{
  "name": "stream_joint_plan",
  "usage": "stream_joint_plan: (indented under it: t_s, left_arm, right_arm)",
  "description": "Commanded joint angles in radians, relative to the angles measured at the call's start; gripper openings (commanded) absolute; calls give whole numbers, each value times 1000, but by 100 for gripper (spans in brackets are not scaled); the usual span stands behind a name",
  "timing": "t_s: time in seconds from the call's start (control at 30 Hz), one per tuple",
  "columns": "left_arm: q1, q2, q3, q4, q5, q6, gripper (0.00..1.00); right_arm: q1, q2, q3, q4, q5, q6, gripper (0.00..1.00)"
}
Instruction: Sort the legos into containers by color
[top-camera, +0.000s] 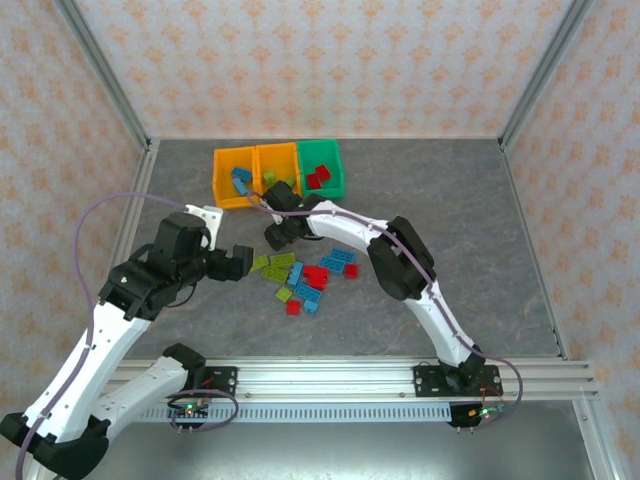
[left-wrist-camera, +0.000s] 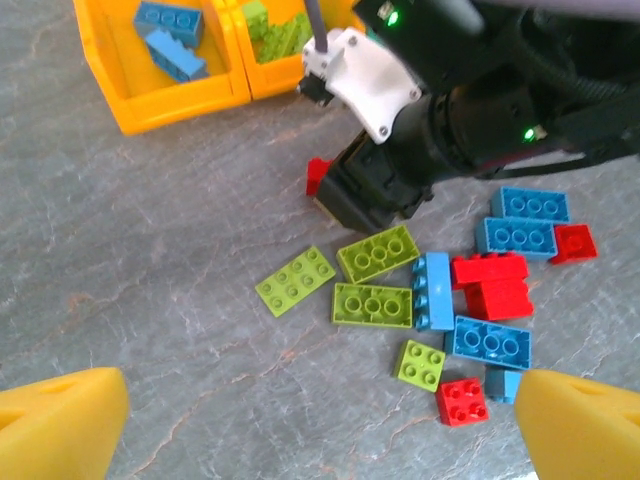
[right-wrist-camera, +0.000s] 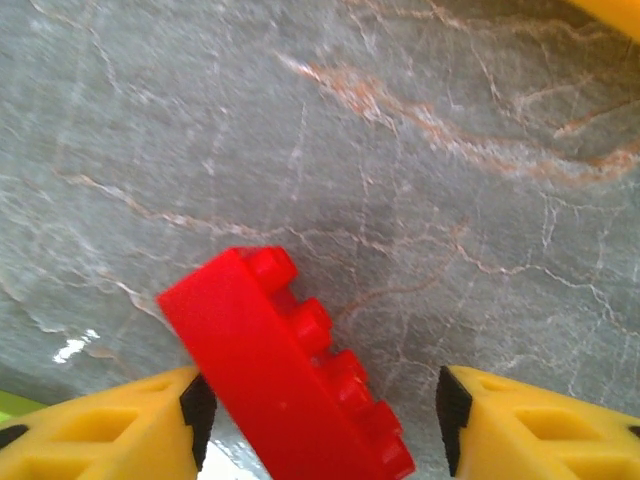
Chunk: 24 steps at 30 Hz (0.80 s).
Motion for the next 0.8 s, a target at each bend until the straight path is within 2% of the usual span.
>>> stream_joint_plan:
  t_s: [0.0,0.17,0.3,0.4,0.5,0.57,0.67,0.77]
  left_arm:
    - [4,-15,-47,38,-18,30,100]
    - [16,-29,-80,47,-24,23,100]
    - [29,-42,-104,58,-42,30,100]
    - [37,-43,-115,61,-47,31,100]
    - [50,-43,-125,73,-44,32,100]
    - [62,-40,-129,78,-42,29,100]
    - [77,-29,-129,81,-26,28,100]
    - [84,-23,-132,81,-20,30,100]
  right_arm:
    - [-18,14,-5,-44,-15,-2,53]
    - [-44,4,-5,-27,-94,27,35]
    - [-50,-31,-18,5,-129,53,27]
    - [-50,-145,-131,145,-116,93,21]
    - [-53,-312,-339,403,-30,149,21]
    - [-71,-380,-416,513,46,192,20]
    - [-122,-380,-407,554,171,258,20]
    - [-184,-278,-283,495,194,293,19]
